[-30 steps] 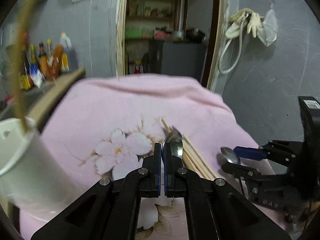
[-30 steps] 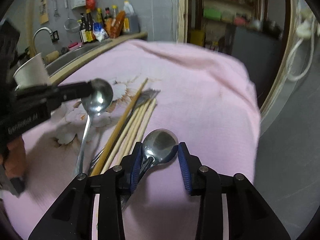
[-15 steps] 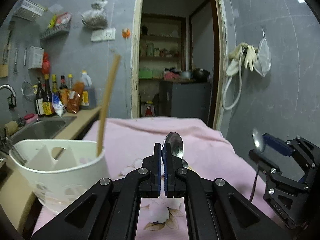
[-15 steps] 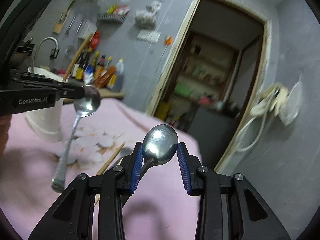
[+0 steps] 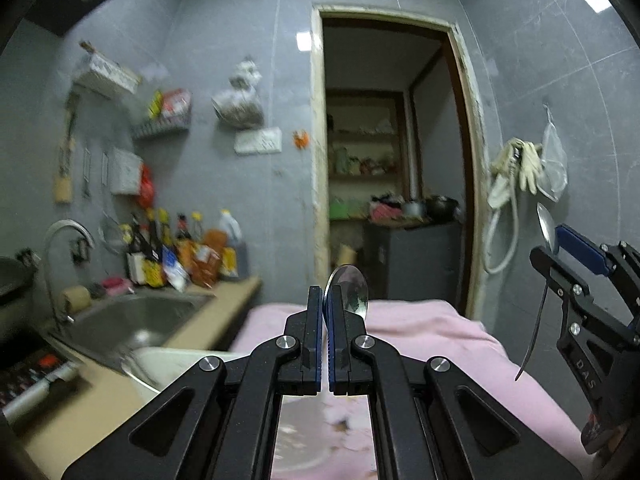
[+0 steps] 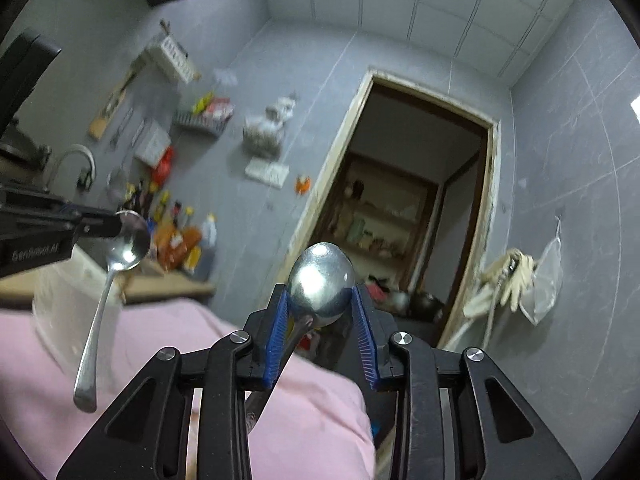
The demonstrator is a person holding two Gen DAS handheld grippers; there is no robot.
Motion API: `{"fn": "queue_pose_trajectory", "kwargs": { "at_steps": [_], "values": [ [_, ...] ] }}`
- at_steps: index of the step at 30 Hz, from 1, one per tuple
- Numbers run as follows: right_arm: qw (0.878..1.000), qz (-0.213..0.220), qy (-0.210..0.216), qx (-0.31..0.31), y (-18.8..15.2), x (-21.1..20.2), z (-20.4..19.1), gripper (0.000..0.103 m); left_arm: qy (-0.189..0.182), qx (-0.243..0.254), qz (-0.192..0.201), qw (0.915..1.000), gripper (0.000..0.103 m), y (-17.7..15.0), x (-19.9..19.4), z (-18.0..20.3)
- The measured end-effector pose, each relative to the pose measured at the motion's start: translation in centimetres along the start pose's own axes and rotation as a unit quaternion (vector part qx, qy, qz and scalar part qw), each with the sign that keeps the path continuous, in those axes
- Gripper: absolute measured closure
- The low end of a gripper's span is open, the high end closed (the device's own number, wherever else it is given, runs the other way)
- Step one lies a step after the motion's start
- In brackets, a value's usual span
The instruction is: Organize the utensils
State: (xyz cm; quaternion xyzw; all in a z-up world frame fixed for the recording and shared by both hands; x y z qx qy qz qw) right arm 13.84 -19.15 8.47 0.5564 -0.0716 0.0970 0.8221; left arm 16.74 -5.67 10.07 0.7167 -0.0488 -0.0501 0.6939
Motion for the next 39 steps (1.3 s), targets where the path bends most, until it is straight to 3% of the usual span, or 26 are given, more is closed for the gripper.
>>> {"fn": "queue_pose_trajectory", "kwargs": {
  "at_steps": [8,10,15,19,22,23,24,25,26,31,34,36,39],
  "values": [
    [0.998,0.053,0.031,0.021,3.8,1.3,-3.2,0.078,0.069,-0.005,0.042,0.9967,0.103,2.7,-2.4,-5.9],
    [0.997,0.06,0.043,0.026,4.7,1.9,-4.2,0.086,0.095,-0.01,0.049,0.9943,0.103,3.3,-2.9,-7.8],
    [0.995,0.067,0.07,0.034,5.7,3.1,-6.6,0.096,0.138,-0.045,0.034,0.9889,0.103,3.2,-3.3,-12.3],
    [0.994,0.053,0.09,0.034,5.0,3.2,-7.6,0.097,0.147,-0.065,0.016,0.9868,0.103,2.2,-3.4,-13.9],
    [0.992,0.002,0.114,0.047,3.6,3.7,-7.3,0.096,0.148,-0.076,0.009,0.9861,0.103,1.6,-3.6,-14.4],
    [0.991,-0.017,0.122,0.054,3.0,4.0,-7.1,0.094,0.146,-0.079,0.009,0.986,0.103,1.4,-3.9,-14.4],
    [0.987,-0.049,0.136,0.064,2.0,4.5,-6.8,0.083,0.147,-0.077,0.01,0.9861,0.103,1.4,-4.2,-14.2],
    [0.982,-0.085,0.149,0.077,0.9,5.0,-6.4,0.063,0.148,-0.074,0.011,0.9861,0.103,1.3,-4.4,-14.2],
    [0.976,-0.114,0.161,0.092,-0.1,5.4,-6.2,0.057,0.15,-0.073,0.012,0.9859,0.103,1.2,-4.7,-14.0],
    [0.922,-0.269,0.218,0.171,-6.3,6.6,-6.2,0.055,0.136,-0.094,0.01,0.9862,0.103,0.2,-5.6,-13.8],
    [0.868,-0.36,0.268,0.212,-9.6,7.4,-8.4,0.055,0.13,-0.096,0.004,0.9869,0.102,-0.2,-5.9,-13.6],
    [0.845,-0.396,0.288,0.213,-10.8,7.6,-10.0,0.055,0.129,-0.093,0.004,0.9872,0.102,-0.4,-6.2,-13.5],
    [0.836,-0.42,0.303,0.18,-11.6,7.9,-11.8,0.055,0.128,-0.092,0.004,0.9875,0.102,-0.6,-6.3,-13.4]
  ]
}}
Point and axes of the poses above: each gripper's, at about its wrist camera, not at the fingertips, and x roughly the way its jaws point, z to its right, y to its top, the point moved 4 cm from there along x, roughly the way its jaws point, and after that the axes turned 5 degrees about z, right-handed, at the moved point
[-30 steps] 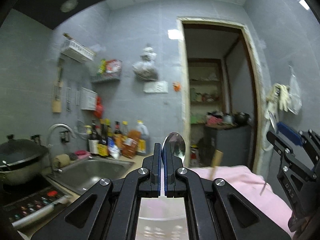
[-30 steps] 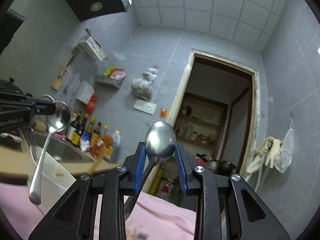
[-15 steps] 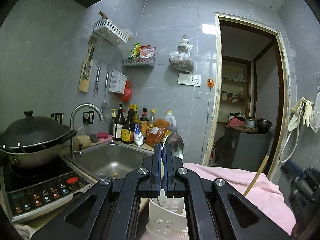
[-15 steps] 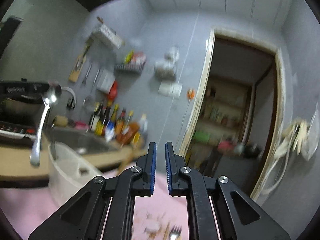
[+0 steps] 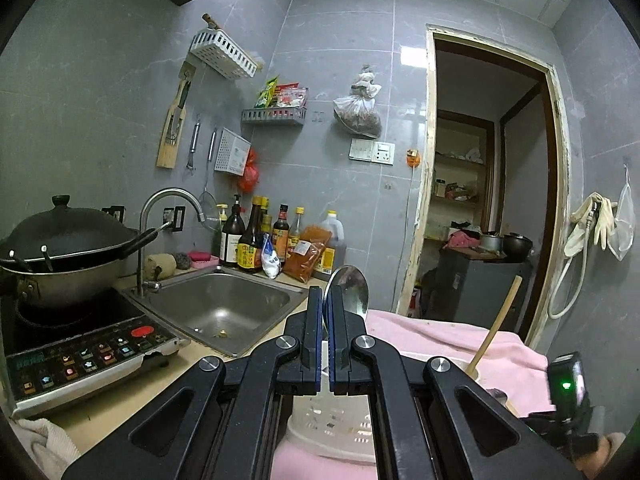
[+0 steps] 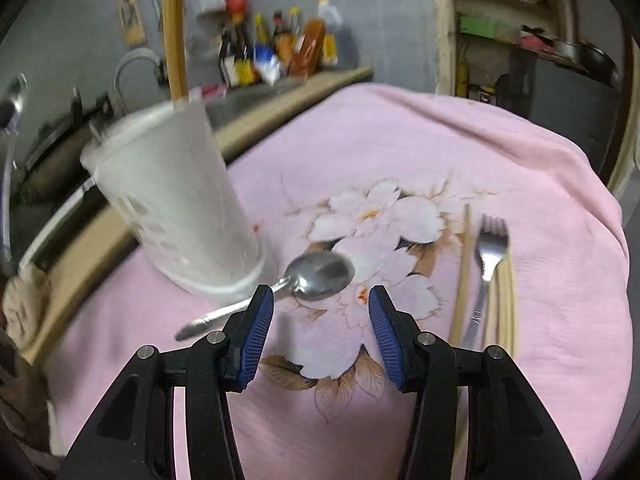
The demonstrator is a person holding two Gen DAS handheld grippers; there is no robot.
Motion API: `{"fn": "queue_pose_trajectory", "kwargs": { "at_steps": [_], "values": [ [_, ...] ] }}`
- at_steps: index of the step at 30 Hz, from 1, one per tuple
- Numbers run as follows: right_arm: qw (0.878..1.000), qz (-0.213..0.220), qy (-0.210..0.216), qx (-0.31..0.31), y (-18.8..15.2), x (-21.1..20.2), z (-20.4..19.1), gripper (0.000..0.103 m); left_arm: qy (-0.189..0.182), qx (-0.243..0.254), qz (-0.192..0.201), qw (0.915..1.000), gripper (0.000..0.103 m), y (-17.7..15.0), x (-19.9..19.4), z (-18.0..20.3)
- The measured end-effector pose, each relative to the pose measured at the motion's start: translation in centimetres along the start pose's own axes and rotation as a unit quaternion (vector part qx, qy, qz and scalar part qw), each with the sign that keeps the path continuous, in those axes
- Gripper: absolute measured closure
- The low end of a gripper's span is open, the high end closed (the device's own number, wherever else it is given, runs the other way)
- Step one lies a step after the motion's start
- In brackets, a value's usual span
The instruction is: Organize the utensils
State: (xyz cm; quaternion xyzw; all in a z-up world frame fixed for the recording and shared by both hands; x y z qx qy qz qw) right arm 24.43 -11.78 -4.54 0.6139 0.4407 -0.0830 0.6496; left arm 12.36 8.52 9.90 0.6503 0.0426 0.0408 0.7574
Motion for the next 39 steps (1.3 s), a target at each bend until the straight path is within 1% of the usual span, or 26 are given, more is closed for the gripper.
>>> {"fn": "queue_pose_trajectory", "kwargs": {
  "at_steps": [2,4,5,10,14,17,18,20,21,22,24,26,29,30,32,36,37,38,39],
  "values": [
    [1.0,-0.018,0.006,0.001,0.3,0.8,-0.1,0.056,-0.001,-0.001,-0.001,1.0,0.102,-0.1,0.0,0.0],
    [0.998,-0.033,0.021,0.038,0.5,1.6,0.6,0.056,-0.002,-0.003,-0.001,1.0,0.102,-0.1,0.1,-0.1],
    [0.998,-0.035,0.022,0.05,0.6,1.8,1.0,0.056,-0.002,-0.005,0.0,1.0,0.103,-0.1,0.1,-0.1],
    [0.999,-0.031,-0.007,0.043,1.4,3.2,0.7,0.056,-0.003,-0.011,-0.004,0.9999,0.102,-0.1,0.3,0.0],
    [0.999,-0.042,-0.034,0.007,1.7,4.2,-0.1,0.057,-0.005,-0.008,-0.008,0.9999,0.102,-0.3,0.3,0.2],
    [0.999,-0.042,-0.03,0.0,1.3,3.6,0.3,0.068,-0.006,-0.009,-0.008,0.9999,0.102,-0.4,0.3,0.1],
    [0.999,-0.042,-0.026,0.003,1.2,3.2,0.7,0.074,-0.006,-0.009,-0.008,0.9999,0.102,-0.3,0.3,0.1],
    [0.999,-0.04,-0.026,0.006,0.9,2.6,1.3,0.097,-0.007,-0.012,-0.009,0.9999,0.102,-0.4,0.4,0.0],
    [0.999,-0.04,-0.022,0.008,0.5,2.4,1.6,0.099,-0.008,-0.015,-0.009,0.9998,0.102,-0.4,0.4,0.0],
    [0.999,-0.037,-0.006,0.016,0.4,2.3,1.7,0.099,-0.009,-0.016,-0.01,0.9998,0.102,-0.4,0.4,0.0],
    [0.999,-0.031,0.003,0.03,-0.2,1.8,2.1,0.099,-0.011,-0.016,-0.014,0.9997,0.102,-0.5,0.5,0.1],
    [0.999,-0.026,0.005,0.033,-0.4,1.4,2.0,0.099,-0.013,-0.014,-0.015,0.9997,0.102,-0.5,0.5,0.2],
    [1.0,-0.022,0.004,0.022,-0.6,0.8,1.6,0.1,-0.013,-0.014,-0.012,0.9997,0.102,-0.4,0.3,0.2],
    [1.0,-0.017,0.002,0.013,-0.6,0.4,1.3,0.1,-0.012,-0.014,-0.01,0.9998,0.102,-0.3,0.2,0.2],
    [1.0,0.009,-0.005,-0.001,-0.6,-1.1,0.7,0.1,-0.009,-0.011,-0.007,0.9999,0.102,-0.1,0.2,0.0],
    [0.996,0.094,-0.006,-0.004,0.3,-4.8,-0.6,0.1,0.0,-0.012,-0.003,0.9999,0.102,0.4,0.5,-0.4],
    [0.993,0.117,-0.011,-0.007,0.6,-5.7,-1.0,0.1,0.002,-0.011,0.0,0.9999,0.102,0.5,0.4,-0.5],
    [0.988,0.152,-0.024,-0.02,1.1,-6.9,-1.7,0.1,0.008,-0.01,0.005,0.9999,0.102,0.8,0.4,-0.7],
    [0.983,0.176,-0.031,-0.031,1.4,-7.6,-2.1,0.1,0.013,-0.009,0.01,0.9998,0.102,1.1,0.5,-0.8]
  ]
}}
Point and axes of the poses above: each gripper's, at about its wrist camera, not at the fingertips, and x roughly the way its jaws point, z to its right, y to its top, the point moved 4 cm from there along x, roughly the way its jaws point, and after that the axes turned 5 degrees about z, right-handed, at the moved point
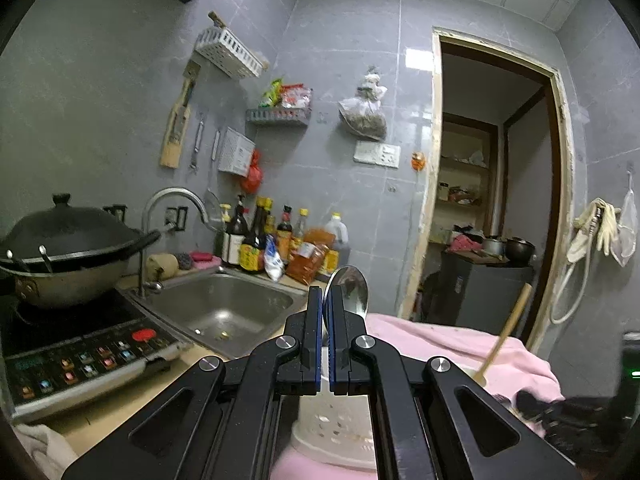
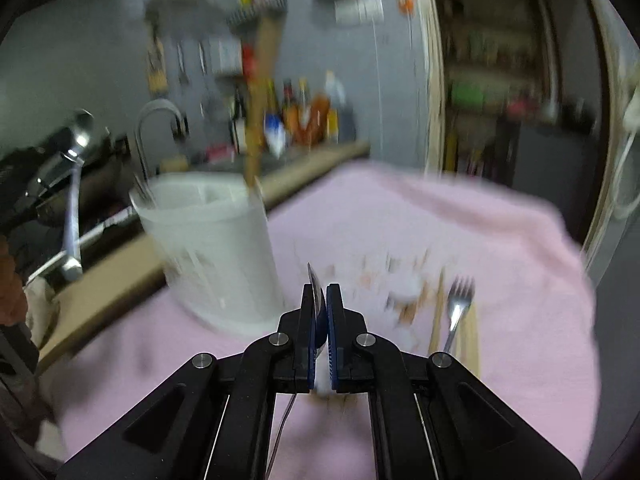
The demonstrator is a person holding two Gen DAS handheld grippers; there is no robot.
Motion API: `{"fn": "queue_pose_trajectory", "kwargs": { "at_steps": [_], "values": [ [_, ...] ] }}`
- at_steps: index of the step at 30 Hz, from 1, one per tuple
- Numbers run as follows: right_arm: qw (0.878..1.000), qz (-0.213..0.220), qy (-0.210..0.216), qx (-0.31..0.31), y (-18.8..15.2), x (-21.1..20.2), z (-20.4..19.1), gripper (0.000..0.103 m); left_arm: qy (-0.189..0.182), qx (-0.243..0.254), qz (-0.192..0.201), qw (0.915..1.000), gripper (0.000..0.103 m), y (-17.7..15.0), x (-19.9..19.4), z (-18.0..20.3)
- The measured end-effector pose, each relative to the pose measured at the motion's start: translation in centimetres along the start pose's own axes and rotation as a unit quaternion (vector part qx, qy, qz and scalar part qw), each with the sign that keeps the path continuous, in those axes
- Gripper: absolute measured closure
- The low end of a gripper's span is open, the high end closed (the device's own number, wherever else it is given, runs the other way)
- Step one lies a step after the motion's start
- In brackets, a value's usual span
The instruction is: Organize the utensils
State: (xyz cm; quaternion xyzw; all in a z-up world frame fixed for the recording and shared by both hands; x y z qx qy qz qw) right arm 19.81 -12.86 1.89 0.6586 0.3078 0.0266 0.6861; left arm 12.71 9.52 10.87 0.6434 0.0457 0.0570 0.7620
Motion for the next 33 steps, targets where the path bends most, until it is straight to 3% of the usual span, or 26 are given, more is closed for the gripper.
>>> {"fn": "queue_pose_trajectory", "kwargs": {
  "at_steps": [2,7,12,15,20,25,33],
  "values": [
    [0.997,0.07,-0.006,-0.02,1.6,-1.6,-1.4,0.1,0.014,0.007,0.011,0.9998,0.102,0.6,0.2,-0.3],
    [0.981,0.192,0.011,-0.042,5.9,-3.3,-5.0,0.1,0.064,0.01,0.039,0.9971,0.102,2.3,1.1,-1.7],
    [0.96,0.276,0.045,-0.034,10.1,-1.4,-7.3,0.1,0.096,0.016,0.067,0.9929,0.102,3.1,2.9,-2.4],
    [0.946,0.318,0.034,-0.048,11.3,-0.2,-8.2,0.1,0.112,0.038,0.08,0.9897,0.102,2.7,4.5,-2.1],
    [0.939,0.337,0.01,-0.071,11.3,1.4,-8.6,0.1,0.124,0.082,0.081,0.9855,0.102,0.7,7.1,-0.9],
    [0.939,0.326,-0.008,-0.109,9.6,3.4,-9.0,0.1,0.132,0.124,0.064,0.9813,0.102,-2.2,9.2,0.1],
    [0.953,0.277,0.002,-0.12,7.5,5.3,-8.1,0.1,0.069,0.088,0.0,0.9937,0.102,-4.6,10.1,-0.8]
  ]
}}
Point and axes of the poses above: each gripper's, at about its wrist camera, not at the fingertips, and x roughly the way its jaws point, z to its right, y to its top, the point moved 4 cm from there along x, roughly the way its jaws point, and after that the axes turned 5 degrees about z, right-handed, at the moved point
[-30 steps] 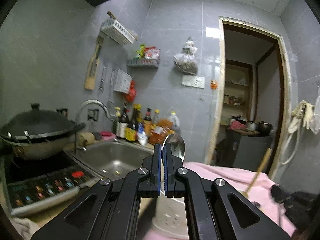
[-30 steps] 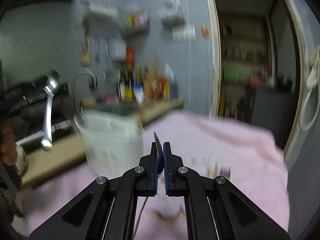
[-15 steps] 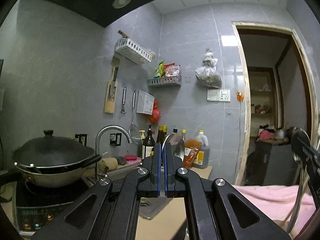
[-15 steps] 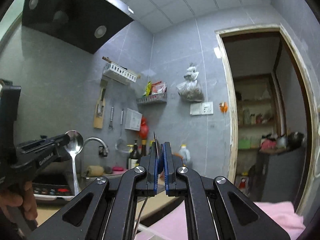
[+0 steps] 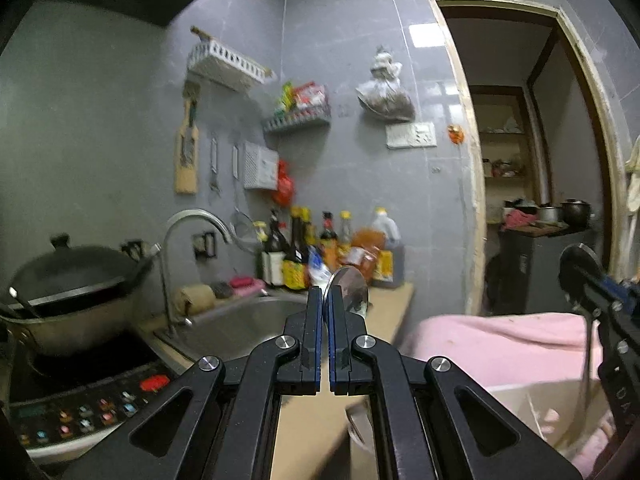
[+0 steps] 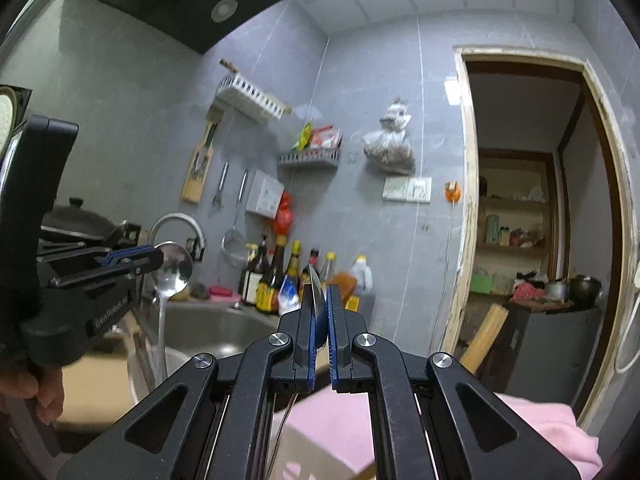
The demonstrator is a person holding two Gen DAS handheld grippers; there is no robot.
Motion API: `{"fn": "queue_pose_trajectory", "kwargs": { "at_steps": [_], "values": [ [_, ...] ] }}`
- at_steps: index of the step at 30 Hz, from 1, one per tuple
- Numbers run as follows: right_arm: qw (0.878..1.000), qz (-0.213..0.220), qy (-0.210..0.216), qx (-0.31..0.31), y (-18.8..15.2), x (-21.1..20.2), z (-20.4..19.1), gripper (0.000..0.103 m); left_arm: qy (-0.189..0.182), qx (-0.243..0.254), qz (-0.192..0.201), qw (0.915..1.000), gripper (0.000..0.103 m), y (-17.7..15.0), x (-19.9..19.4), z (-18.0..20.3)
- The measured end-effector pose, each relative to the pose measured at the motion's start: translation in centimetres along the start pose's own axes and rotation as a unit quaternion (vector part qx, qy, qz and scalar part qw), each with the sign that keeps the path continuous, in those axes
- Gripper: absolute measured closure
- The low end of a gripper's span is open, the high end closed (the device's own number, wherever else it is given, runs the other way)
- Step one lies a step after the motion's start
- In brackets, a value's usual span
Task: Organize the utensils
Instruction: 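Lower the spoons into the caddy and open both tools, then move both open tools back toward the remaining fork and chopsticks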
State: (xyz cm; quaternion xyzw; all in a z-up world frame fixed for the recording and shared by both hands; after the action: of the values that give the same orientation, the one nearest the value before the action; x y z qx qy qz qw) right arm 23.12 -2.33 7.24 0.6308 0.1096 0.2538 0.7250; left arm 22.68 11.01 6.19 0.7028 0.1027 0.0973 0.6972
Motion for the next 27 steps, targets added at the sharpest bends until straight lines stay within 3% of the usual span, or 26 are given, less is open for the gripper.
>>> {"fn": "queue_pose_trajectory", "kwargs": {
  "at_steps": [2,5,7,9,12,14,16,17,19,20,22,27],
  "values": [
    [1.0,-0.018,0.007,0.007,-0.6,-0.3,0.3,0.099,-0.046,-0.03,-0.027,0.9981,0.101,-0.3,0.1,-0.4],
    [0.999,-0.034,0.014,0.017,-0.8,-0.7,0.7,0.095,-0.101,-0.093,-0.062,0.9885,0.097,-0.4,0.4,-1.3],
    [0.999,-0.037,0.02,0.03,-0.7,-1.3,1.0,0.081,-0.123,-0.12,-0.077,0.9821,0.095,-0.3,0.5,-1.9],
    [0.998,-0.031,0.026,0.042,-0.1,-1.9,1.3,0.079,-0.126,-0.128,-0.068,0.9813,0.091,0.4,0.1,-2.2],
    [0.998,-0.02,0.025,0.057,1.0,-3.1,1.8,0.077,-0.134,-0.133,-0.051,0.9807,0.071,1.5,-1.0,-2.3],
    [0.997,-0.012,0.021,0.07,1.8,-3.9,2.3,0.07,-0.139,-0.137,-0.04,0.98,0.067,2.4,-2.1,-2.3],
    [0.997,-0.003,0.014,0.082,2.6,-5.0,2.9,0.054,-0.143,-0.132,-0.031,0.9804,0.063,3.2,-3.0,-1.9],
    [0.996,0.0,0.01,0.086,3.0,-5.3,3.2,0.054,-0.144,-0.129,-0.027,0.9807,0.06,3.5,-3.3,-1.8],
    [0.996,0.006,-0.004,0.087,3.8,-6.4,3.9,0.049,-0.15,-0.127,-0.014,0.9804,0.044,4.1,-4.3,-1.3],
    [0.996,0.008,-0.012,0.085,4.1,-6.9,4.2,0.044,-0.153,-0.127,-0.007,0.9799,0.04,4.4,-4.8,-1.1],
    [0.996,0.012,-0.027,0.084,4.5,-8.0,4.9,0.025,-0.162,-0.127,0.004,0.9786,0.03,5.0,-5.8,-0.5],
    [0.995,0.02,-0.07,0.073,5.3,-11.5,7.0,0.014,-0.187,-0.116,0.02,0.9752,0.02,5.9,-7.9,1.7]
  ]
}}
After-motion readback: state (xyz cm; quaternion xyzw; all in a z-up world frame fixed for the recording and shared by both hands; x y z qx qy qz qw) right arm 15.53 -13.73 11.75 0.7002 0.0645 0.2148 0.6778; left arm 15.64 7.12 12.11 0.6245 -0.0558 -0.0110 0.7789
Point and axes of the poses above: each gripper's, at about its wrist camera, not at the fingertips, and x roughly the way its jaws point, z to its right, y to its top, the point moved 4 cm from there along x, roughly the way its jaws point, and after that the axes turned 5 degrees about z, right-handed, at the moved point
